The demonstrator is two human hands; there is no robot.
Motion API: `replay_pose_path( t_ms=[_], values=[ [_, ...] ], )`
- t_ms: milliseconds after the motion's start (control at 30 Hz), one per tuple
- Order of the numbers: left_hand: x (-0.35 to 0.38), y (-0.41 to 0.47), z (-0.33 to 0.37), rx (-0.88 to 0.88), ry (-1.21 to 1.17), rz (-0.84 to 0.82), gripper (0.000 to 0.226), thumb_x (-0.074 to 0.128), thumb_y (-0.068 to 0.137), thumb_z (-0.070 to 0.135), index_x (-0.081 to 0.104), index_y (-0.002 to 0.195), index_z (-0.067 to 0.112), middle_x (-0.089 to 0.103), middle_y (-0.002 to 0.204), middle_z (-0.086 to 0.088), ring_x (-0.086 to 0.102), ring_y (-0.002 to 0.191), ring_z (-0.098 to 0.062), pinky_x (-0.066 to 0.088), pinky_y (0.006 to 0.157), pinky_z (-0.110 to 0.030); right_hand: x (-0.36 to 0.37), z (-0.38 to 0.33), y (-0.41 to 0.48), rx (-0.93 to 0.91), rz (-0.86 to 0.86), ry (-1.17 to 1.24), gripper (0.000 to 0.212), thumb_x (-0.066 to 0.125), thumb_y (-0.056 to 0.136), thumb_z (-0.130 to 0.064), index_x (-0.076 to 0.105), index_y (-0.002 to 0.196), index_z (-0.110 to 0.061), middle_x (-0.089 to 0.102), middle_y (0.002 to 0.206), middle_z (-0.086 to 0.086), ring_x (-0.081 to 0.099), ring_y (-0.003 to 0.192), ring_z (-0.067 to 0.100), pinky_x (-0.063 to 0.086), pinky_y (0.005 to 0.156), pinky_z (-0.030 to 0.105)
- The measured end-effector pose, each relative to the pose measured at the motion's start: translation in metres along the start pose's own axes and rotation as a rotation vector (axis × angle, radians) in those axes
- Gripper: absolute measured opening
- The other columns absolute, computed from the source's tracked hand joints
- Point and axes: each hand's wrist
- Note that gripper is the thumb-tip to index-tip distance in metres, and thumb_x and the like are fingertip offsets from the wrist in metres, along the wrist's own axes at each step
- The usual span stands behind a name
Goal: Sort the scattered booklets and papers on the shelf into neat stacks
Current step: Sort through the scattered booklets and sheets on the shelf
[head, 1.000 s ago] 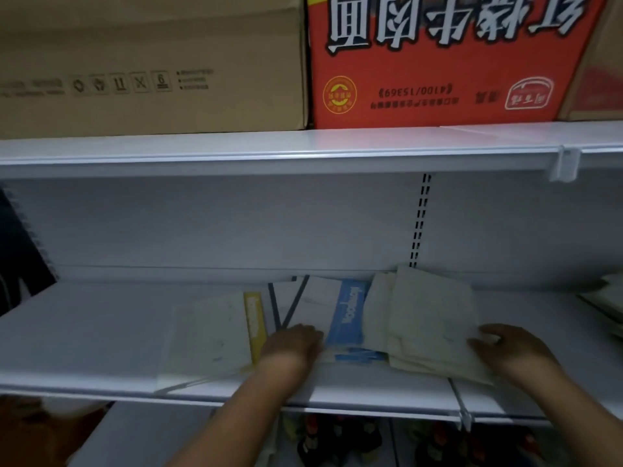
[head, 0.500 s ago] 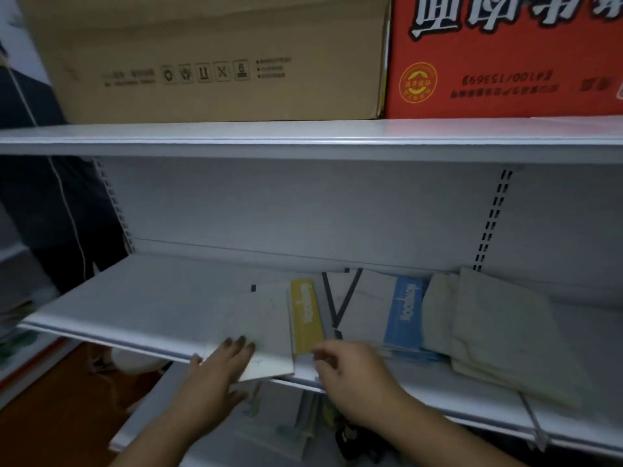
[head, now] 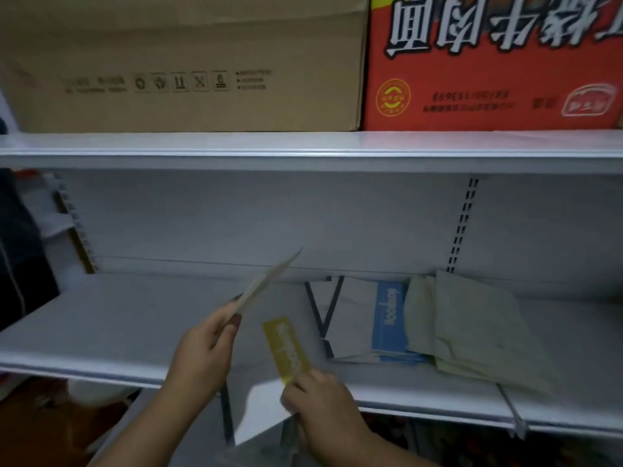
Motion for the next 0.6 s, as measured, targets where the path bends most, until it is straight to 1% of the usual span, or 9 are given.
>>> replay_pose_path(
  t_ms=[67,133,267,333,400,467,500,533,600],
  values=[
    [0.011,0.015,0.012,-0.025,-0.085,0.033,0.019,0.048,0.094,0.013,0.063,0.103,0.019,0.061,0.072,0.0,0.057,0.074,-0.024,0.04,0.056,-0.024,-0.026,0.01,-0.013,-0.014,0.141,0.087,0.028,0.049,0.057,-0.02,0.062,0.081,-0.027,0.066,0.077,-0.006,0.059,0.068,0.015,0.039,0.051,0.017],
    [0.019,0.029,0.022,-0.035,-0.17,0.085,0.027,0.045,0.096,0.019,0.06,0.117,0.016,0.058,0.07,-0.008,0.051,0.062,-0.023,0.039,0.054,-0.025,-0.055,0.026,-0.021,-0.019,0.393,0.117,0.042,0.046,0.065,-0.01,0.066,0.099,-0.025,0.073,0.097,-0.006,0.063,0.082,0.014,0.046,0.064,0.021],
    [0.027,0.042,0.055,0.078,-0.218,0.125,0.032,0.042,0.097,0.024,0.055,0.126,0.02,0.057,0.068,-0.01,0.05,0.057,-0.024,0.04,0.049,-0.025,-0.094,0.057,-0.021,0.062,0.576,-0.077,0.051,0.043,0.066,-0.004,0.067,0.108,-0.022,0.071,0.114,-0.005,0.058,0.099,0.013,0.042,0.074,0.026],
    [0.035,0.043,0.069,0.091,-0.245,0.106,0.034,0.043,0.096,0.024,0.055,0.127,0.015,0.065,0.093,-0.02,0.06,0.083,-0.035,0.051,0.071,-0.036,-0.091,0.071,-0.009,0.167,0.459,-0.184,0.052,0.046,0.064,-0.005,0.071,0.107,-0.021,0.071,0.112,-0.006,0.061,0.097,0.015,0.047,0.077,0.024],
    [0.05,0.04,0.077,0.084,-0.269,0.058,0.034,0.044,0.096,0.021,0.055,0.127,0.013,0.064,0.114,-0.021,0.058,0.105,-0.036,0.047,0.092,-0.046,-0.08,0.087,0.006,0.234,0.094,-0.294,0.048,0.055,0.074,-0.009,0.064,0.12,-0.017,0.065,0.125,0.001,0.06,0.108,0.022,0.047,0.09,0.032],
    [0.069,0.033,0.083,0.079,-0.287,0.019,0.033,0.046,0.095,0.018,0.056,0.126,0.013,0.064,0.117,-0.012,0.058,0.109,-0.029,0.045,0.094,-0.038,-0.073,0.095,0.009,0.351,-0.284,-0.196,0.049,0.044,0.091,-0.037,0.048,0.133,-0.011,0.05,0.138,0.01,0.046,0.123,0.028,0.034,0.103,0.036],
    [0.079,0.029,0.086,0.091,-0.278,0.01,0.032,0.047,0.095,0.016,0.058,0.125,0.013,0.063,0.116,-0.005,0.058,0.108,-0.024,0.044,0.091,-0.03,-0.073,0.097,0.002,0.414,-0.354,-0.088,0.06,0.036,0.09,-0.051,0.046,0.132,-0.009,0.049,0.137,0.012,0.044,0.123,0.029,0.033,0.102,0.034],
    [0.09,0.025,0.09,0.11,-0.26,-0.005,0.031,0.048,0.094,0.013,0.059,0.123,0.014,0.061,0.113,0.002,0.056,0.106,-0.018,0.042,0.088,-0.024,-0.074,0.099,-0.008,0.492,-0.278,0.073,0.066,0.031,0.088,-0.056,0.049,0.128,-0.006,0.052,0.132,0.013,0.046,0.12,0.028,0.035,0.098,0.029],
    [0.114,0.017,0.095,0.17,-0.219,-0.072,0.031,0.049,0.094,0.011,0.059,0.12,0.023,0.054,0.111,0.011,0.051,0.103,-0.009,0.038,0.092,-0.019,-0.091,0.107,-0.032,0.744,0.261,0.579,0.054,0.037,0.093,-0.045,0.057,0.122,-0.004,0.062,0.122,0.01,0.057,0.111,0.025,0.04,0.096,0.025]
  ],
)
Point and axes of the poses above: each hand's wrist, its own y-axis towards the middle knuckle, its own x-axis out of the palm, z = x × y
